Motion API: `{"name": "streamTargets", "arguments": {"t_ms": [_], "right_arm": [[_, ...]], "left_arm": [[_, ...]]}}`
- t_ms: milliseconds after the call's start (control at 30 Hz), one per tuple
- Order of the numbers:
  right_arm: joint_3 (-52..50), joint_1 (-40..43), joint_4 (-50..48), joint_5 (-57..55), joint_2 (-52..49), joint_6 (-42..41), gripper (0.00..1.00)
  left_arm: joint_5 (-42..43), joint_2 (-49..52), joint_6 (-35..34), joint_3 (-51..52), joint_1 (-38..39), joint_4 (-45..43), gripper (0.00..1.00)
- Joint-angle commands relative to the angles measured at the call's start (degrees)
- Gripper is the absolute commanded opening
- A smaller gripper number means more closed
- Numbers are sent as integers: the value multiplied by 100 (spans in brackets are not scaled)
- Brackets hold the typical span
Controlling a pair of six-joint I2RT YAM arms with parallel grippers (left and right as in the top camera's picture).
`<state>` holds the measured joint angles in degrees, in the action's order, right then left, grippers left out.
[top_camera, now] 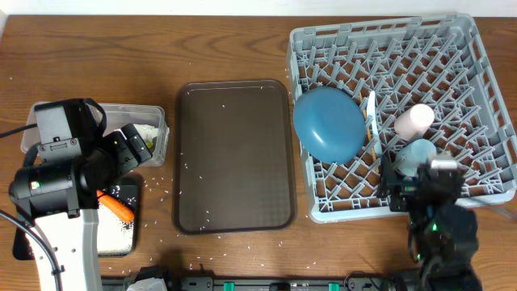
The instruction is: Sort waste into correct bins and load items into the dishwasher rack
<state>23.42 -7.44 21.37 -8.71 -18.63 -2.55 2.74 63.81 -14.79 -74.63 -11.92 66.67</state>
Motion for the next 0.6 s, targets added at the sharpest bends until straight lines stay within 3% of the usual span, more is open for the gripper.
{"name": "streamTargets", "arguments": {"t_ms": [0, 233, 567], "right_arm": [[-658, 120, -284, -46, 715, -131, 99], [-1469, 133, -422, -33, 1860, -210, 99], [-2144, 149, -1438, -31, 1834, -210, 99]], "left_arm": [[-66, 17, 9, -61, -28, 15, 98], [-66, 17, 9, -61, -28, 15, 98], [-66, 17, 9, -61, -28, 15, 98]]}}
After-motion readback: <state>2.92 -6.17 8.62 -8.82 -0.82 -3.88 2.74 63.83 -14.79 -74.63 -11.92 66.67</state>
